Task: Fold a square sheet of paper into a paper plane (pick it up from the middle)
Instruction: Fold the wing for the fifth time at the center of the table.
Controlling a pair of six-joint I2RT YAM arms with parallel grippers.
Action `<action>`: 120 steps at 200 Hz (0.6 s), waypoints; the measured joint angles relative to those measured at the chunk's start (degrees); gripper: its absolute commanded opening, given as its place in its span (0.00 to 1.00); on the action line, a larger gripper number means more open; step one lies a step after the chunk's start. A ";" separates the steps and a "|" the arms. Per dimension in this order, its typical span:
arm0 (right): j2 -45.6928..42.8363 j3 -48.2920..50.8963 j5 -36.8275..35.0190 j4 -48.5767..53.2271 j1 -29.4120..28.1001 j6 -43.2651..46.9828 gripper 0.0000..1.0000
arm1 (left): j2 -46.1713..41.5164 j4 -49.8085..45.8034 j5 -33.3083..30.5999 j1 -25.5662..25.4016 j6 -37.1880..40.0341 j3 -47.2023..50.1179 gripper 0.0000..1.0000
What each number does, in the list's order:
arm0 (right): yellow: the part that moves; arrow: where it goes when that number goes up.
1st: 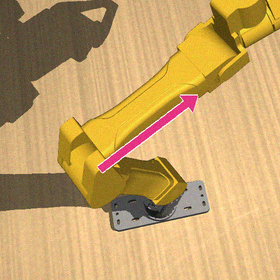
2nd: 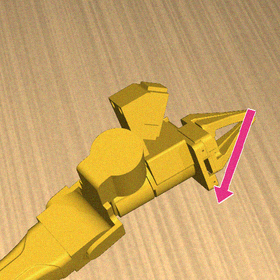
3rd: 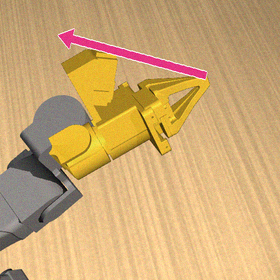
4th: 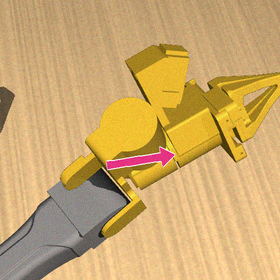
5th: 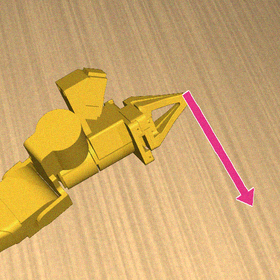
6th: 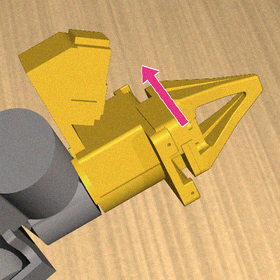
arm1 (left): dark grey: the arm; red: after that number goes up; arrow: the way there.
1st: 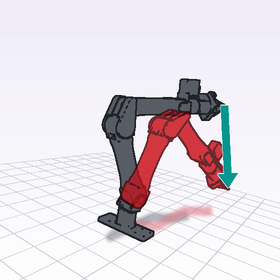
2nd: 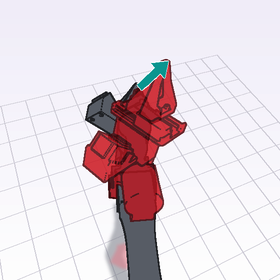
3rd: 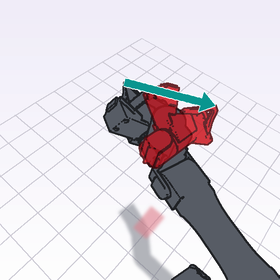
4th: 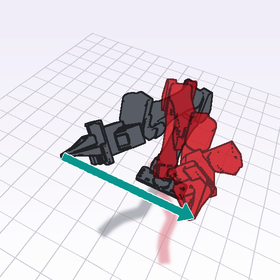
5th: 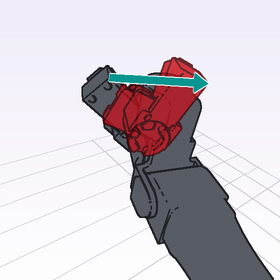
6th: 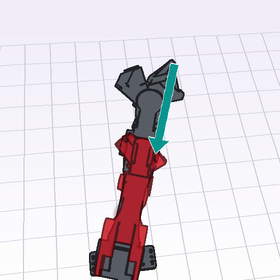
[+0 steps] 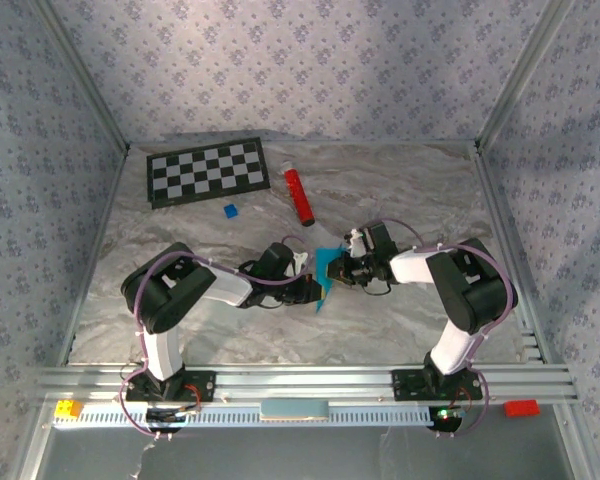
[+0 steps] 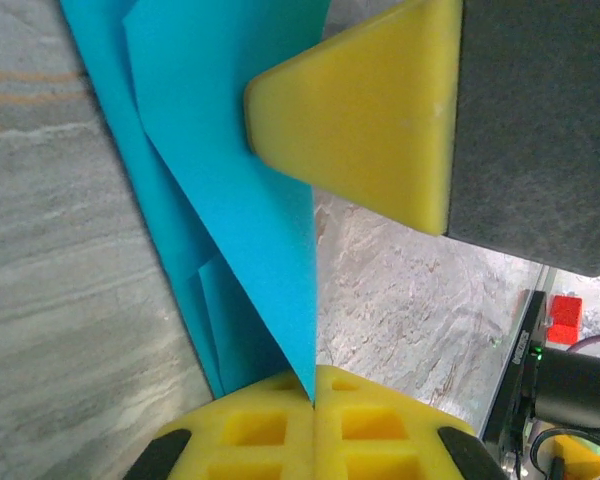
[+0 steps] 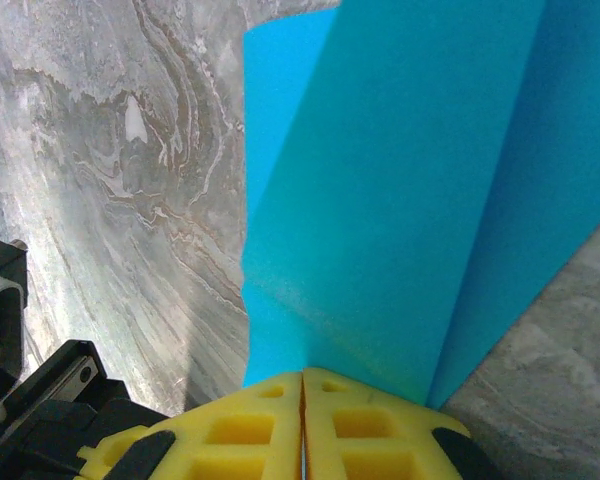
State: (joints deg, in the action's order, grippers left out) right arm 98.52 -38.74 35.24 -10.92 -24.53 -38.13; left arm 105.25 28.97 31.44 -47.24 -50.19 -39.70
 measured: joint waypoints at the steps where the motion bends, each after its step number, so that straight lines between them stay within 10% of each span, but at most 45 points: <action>1: 0.00 0.00 0.00 0.02 0.00 0.02 0.10 | 0.00 -0.02 0.09 0.00 0.07 0.00 0.04; 80: 0.02 -0.48 -0.59 1.09 -0.15 0.13 0.10 | -1.66 -2.43 2.60 0.13 2.86 0.98 0.12; 120: 0.02 -0.48 -0.59 1.14 -0.15 0.13 0.10 | -2.19 -4.37 3.50 0.26 4.20 1.36 0.00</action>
State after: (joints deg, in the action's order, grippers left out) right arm 98.54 -39.22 34.65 -9.78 -24.69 -38.00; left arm 103.07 24.60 34.94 -46.98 -46.00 -38.35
